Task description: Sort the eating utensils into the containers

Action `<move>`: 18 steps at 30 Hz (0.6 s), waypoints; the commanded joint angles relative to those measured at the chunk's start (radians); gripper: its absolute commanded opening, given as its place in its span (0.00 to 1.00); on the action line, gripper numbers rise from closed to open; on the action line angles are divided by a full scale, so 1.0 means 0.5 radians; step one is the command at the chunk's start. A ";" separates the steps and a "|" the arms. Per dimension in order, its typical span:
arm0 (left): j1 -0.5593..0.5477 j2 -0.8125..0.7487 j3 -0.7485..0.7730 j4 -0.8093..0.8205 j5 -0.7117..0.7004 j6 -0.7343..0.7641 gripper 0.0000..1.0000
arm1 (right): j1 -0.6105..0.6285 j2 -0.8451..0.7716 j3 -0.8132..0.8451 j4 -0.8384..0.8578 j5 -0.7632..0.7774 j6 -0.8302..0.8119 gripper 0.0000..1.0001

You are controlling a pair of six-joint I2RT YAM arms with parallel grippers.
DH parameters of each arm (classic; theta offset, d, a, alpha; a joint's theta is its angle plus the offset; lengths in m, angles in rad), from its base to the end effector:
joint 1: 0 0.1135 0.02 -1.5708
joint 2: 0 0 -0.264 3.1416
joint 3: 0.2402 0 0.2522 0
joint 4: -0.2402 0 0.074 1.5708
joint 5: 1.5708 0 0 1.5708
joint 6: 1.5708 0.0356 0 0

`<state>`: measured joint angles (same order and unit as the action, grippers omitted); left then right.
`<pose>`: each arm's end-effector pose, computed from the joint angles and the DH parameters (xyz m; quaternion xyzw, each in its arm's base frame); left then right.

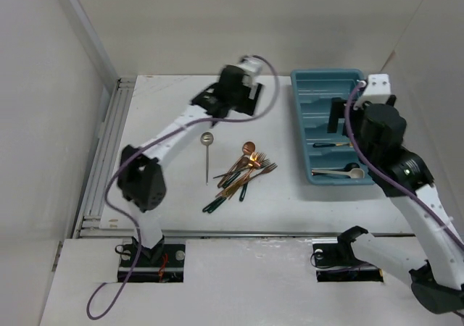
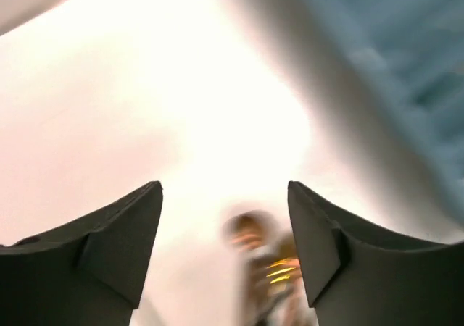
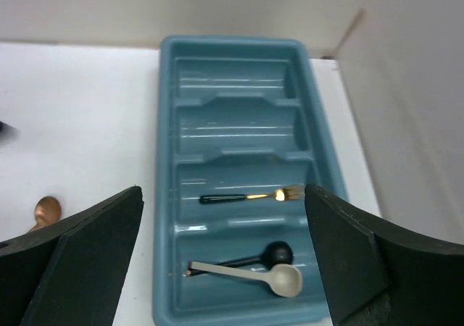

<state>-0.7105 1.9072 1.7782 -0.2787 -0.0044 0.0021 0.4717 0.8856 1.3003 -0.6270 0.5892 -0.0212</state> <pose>0.3476 -0.2989 0.3472 0.2903 0.7835 -0.1888 0.5159 0.1464 0.0525 0.4497 -0.0047 0.7665 -0.0859 0.6364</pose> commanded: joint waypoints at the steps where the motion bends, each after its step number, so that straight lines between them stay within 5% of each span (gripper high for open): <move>1: 0.239 -0.280 -0.386 -0.212 -0.191 -0.139 0.61 | -0.002 0.106 -0.033 0.358 -0.209 -0.040 0.96; 7: 0.399 -0.298 -0.783 -0.335 -0.010 -0.228 0.71 | 0.054 0.324 0.084 0.282 -0.132 -0.004 0.95; 18: 0.611 -0.099 -0.894 -0.430 -0.010 -0.311 0.68 | 0.127 0.346 0.121 0.091 0.015 0.190 0.94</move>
<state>-0.4324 1.8599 1.3239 -0.4625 -0.0082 -0.1246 0.5255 1.0737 1.3148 -0.5682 0.5602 0.0341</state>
